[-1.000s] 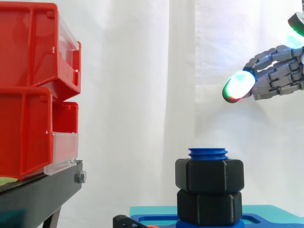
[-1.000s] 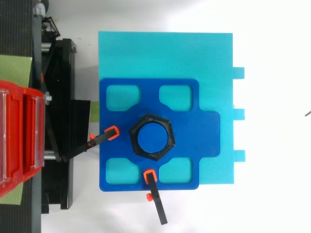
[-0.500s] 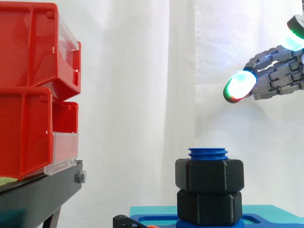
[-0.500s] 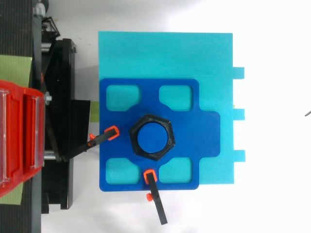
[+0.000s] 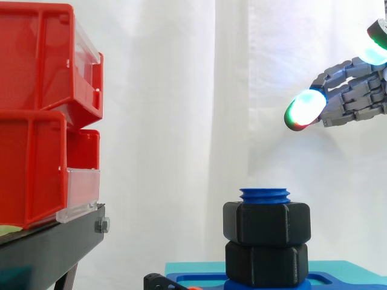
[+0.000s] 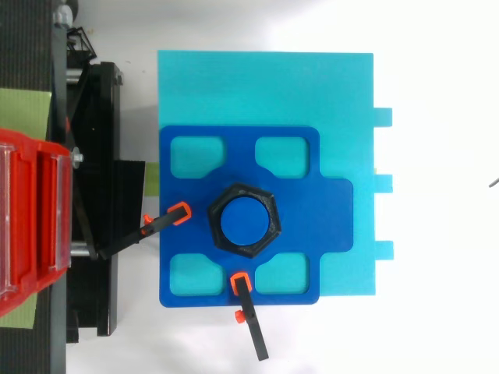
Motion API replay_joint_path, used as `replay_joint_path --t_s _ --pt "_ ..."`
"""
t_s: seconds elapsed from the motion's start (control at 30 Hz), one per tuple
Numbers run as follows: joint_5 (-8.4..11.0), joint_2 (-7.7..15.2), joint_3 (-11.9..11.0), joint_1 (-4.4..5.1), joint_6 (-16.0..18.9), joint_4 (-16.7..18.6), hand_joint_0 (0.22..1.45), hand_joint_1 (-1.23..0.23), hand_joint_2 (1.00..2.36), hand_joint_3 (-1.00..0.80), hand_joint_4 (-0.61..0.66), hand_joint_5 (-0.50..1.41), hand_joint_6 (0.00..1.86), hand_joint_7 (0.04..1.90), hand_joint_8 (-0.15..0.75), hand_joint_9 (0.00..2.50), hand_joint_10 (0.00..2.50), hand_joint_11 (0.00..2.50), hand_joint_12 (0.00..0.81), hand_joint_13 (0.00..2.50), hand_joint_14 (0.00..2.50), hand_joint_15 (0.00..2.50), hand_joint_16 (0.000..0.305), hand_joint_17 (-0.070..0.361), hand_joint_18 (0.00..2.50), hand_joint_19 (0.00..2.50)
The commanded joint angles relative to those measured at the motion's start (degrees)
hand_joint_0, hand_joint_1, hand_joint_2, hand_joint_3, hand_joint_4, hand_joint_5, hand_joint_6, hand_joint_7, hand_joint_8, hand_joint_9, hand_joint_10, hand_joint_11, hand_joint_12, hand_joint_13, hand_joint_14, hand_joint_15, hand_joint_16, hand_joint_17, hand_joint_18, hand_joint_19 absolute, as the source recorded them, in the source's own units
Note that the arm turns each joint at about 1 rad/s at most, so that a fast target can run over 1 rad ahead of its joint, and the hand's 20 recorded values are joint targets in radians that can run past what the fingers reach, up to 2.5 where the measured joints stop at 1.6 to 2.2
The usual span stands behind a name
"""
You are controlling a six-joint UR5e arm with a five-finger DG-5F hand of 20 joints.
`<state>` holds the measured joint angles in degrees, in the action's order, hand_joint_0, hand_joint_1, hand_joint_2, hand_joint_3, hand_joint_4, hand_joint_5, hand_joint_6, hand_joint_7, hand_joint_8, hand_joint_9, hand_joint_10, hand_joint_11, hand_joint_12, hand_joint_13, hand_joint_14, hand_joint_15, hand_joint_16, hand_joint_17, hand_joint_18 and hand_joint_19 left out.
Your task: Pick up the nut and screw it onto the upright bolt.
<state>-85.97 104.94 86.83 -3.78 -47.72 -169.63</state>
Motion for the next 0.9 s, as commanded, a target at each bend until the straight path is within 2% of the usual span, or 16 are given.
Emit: replay_joint_path --t_s 0.0,0.2,0.33,0.47,0.77,0.87 --pt "0.01 0.0 0.0 0.0 0.0 0.0 0.5 -0.41 1.0 -0.5 0.32 -0.26 0.5 0.69 0.279 0.0 0.0 0.0 0.394 0.0 0.0 0.0 0.057 0.129 0.0 0.0" --pt "0.01 0.0 0.0 0.0 0.0 0.0 0.51 -0.42 1.0 -0.5 0.31 -0.24 0.5 0.71 0.284 0.01 0.0 0.0 0.388 0.0 0.0 0.0 0.056 0.125 0.0 0.0" --pt "0.01 0.0 0.0 0.0 0.0 0.0 0.51 -0.43 1.0 -0.5 0.32 -0.24 0.5 0.64 0.282 0.02 0.0 0.0 0.383 0.0 0.0 0.0 0.055 0.123 0.0 0.0" --pt "0.01 0.0 0.0 0.0 0.0 0.0 0.51 -0.43 1.0 -0.5 0.33 -0.24 0.5 0.69 0.279 0.02 0.0 0.0 0.379 0.0 0.0 0.0 0.054 0.121 0.0 0.0" --pt "0.01 0.0 0.0 0.0 0.0 0.0 0.51 -0.43 1.0 -0.5 0.33 -0.24 0.5 0.64 0.282 0.07 0.0 0.0 0.379 0.0 0.0 0.0 0.054 0.121 0.0 0.0" --pt "0.01 0.0 0.0 0.0 0.0 0.0 0.51 -0.43 1.0 -0.5 0.33 -0.24 0.5 0.69 0.282 0.06 0.0 0.0 0.379 0.0 0.0 0.0 0.054 0.121 0.0 0.0"
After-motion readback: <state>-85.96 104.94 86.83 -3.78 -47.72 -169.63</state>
